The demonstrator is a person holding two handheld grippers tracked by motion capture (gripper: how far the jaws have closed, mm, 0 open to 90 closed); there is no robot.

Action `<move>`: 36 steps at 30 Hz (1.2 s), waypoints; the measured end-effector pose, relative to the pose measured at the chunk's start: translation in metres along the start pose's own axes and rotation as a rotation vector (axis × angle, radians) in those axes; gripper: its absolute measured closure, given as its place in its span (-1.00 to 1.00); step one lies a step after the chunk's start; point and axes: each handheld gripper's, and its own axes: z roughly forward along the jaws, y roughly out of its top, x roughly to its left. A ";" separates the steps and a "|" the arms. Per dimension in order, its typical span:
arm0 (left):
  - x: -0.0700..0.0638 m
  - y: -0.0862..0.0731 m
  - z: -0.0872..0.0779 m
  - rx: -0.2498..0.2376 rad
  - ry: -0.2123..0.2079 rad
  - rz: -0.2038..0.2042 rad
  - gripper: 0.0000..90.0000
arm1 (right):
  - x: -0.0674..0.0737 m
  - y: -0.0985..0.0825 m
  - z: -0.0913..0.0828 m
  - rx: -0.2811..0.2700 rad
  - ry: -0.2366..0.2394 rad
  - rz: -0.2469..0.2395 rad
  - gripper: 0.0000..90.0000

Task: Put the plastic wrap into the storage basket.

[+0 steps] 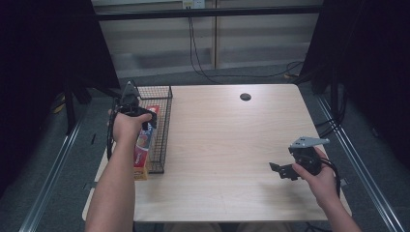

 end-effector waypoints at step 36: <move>-0.037 -0.005 -0.023 -0.050 -0.160 0.158 -0.52 | 0.002 0.002 0.001 -0.003 0.004 -0.005 -0.91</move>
